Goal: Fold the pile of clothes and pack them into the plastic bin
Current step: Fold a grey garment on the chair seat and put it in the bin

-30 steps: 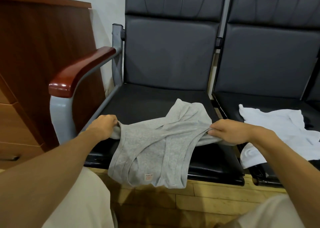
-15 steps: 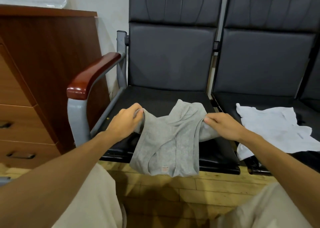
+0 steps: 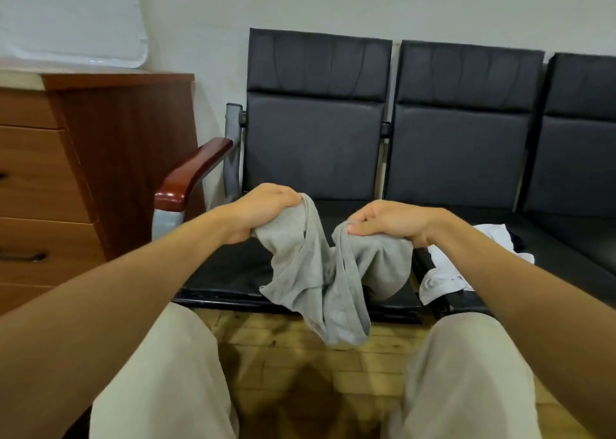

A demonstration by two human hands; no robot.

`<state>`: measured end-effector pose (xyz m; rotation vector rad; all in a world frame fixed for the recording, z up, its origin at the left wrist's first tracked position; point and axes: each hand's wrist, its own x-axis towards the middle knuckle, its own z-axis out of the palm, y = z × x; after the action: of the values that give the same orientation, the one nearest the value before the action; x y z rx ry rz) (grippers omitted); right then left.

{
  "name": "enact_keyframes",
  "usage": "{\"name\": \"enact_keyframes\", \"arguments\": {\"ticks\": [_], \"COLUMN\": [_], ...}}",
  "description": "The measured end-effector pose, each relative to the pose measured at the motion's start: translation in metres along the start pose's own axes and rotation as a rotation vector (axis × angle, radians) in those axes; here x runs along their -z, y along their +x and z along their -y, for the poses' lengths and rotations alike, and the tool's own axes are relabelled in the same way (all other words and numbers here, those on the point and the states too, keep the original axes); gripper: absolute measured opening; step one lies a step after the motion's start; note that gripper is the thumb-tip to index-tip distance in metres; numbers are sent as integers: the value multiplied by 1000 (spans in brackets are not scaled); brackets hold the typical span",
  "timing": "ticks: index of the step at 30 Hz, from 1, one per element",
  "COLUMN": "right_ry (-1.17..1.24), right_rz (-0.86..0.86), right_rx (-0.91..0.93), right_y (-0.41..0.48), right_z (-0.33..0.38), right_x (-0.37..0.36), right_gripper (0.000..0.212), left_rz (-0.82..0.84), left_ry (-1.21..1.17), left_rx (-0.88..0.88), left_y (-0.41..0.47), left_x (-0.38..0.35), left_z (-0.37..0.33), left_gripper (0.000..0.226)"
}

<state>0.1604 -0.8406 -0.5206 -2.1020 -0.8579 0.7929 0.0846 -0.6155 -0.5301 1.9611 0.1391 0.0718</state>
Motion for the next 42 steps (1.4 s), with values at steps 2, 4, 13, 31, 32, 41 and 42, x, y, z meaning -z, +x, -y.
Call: {"name": "enact_keyframes", "arguments": {"ticks": [2, 4, 13, 31, 32, 41, 42], "right_ry": [170, 372, 1089, 639, 550, 319, 322], "right_rz": [-92, -155, -537, -449, -506, -173, -97], "right_rx": [39, 128, 279, 52, 18, -343, -315], "right_y": [-6, -11, -29, -20, -17, -29, -30], "right_z": [7, 12, 9, -2, -5, -35, -35], "right_x": [4, 7, 4, -18, -17, -23, -25], "right_gripper": [21, 17, 34, 39, 37, 23, 21], "left_rz": [24, 36, 52, 17, -53, -52, -3], "left_ry": [-142, -291, -726, -502, -458, 524, 509], "left_rx": [3, 5, 76, 227, 227, 378, 398], "left_y": [-9, -14, -16, -19, -16, -24, -26], "left_x": [2, 5, 6, 5, 5, 24, 23], "left_z": [-16, -26, -34, -27, -23, 13, 11], "left_gripper": [25, 27, 27, 25, 23, 29, 29]}}
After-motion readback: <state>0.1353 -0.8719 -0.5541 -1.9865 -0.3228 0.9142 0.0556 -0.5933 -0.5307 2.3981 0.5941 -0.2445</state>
